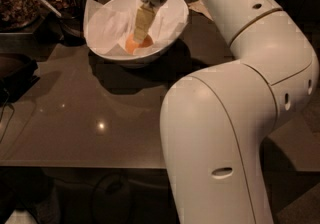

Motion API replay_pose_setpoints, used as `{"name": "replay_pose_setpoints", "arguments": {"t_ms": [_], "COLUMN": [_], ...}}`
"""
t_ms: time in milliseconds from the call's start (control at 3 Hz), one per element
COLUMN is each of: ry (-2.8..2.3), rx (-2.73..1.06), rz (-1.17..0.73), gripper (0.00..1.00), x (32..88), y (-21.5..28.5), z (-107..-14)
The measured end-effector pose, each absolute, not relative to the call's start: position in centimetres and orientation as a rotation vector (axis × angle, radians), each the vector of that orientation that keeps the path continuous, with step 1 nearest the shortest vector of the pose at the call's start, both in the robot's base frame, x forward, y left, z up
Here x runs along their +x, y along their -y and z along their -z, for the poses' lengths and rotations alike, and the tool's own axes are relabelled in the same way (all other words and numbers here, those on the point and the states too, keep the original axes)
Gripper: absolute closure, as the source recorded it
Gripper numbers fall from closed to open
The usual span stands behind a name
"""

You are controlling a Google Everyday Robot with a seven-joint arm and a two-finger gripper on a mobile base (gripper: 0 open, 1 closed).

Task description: Pick orange from white bowl

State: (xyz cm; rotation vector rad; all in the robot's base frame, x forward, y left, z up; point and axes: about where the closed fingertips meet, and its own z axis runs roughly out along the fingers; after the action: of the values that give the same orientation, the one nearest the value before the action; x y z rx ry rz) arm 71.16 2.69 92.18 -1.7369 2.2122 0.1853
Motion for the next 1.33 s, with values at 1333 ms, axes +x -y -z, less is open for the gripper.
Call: {"name": "replay_pose_setpoints", "arguments": {"t_ms": [1333], "ry": [-2.326], "rx": [-1.68], "rz": [-0.305], "gripper": [0.38], "x": [70.2], "y": [-1.7], "z": [-88.7]}}
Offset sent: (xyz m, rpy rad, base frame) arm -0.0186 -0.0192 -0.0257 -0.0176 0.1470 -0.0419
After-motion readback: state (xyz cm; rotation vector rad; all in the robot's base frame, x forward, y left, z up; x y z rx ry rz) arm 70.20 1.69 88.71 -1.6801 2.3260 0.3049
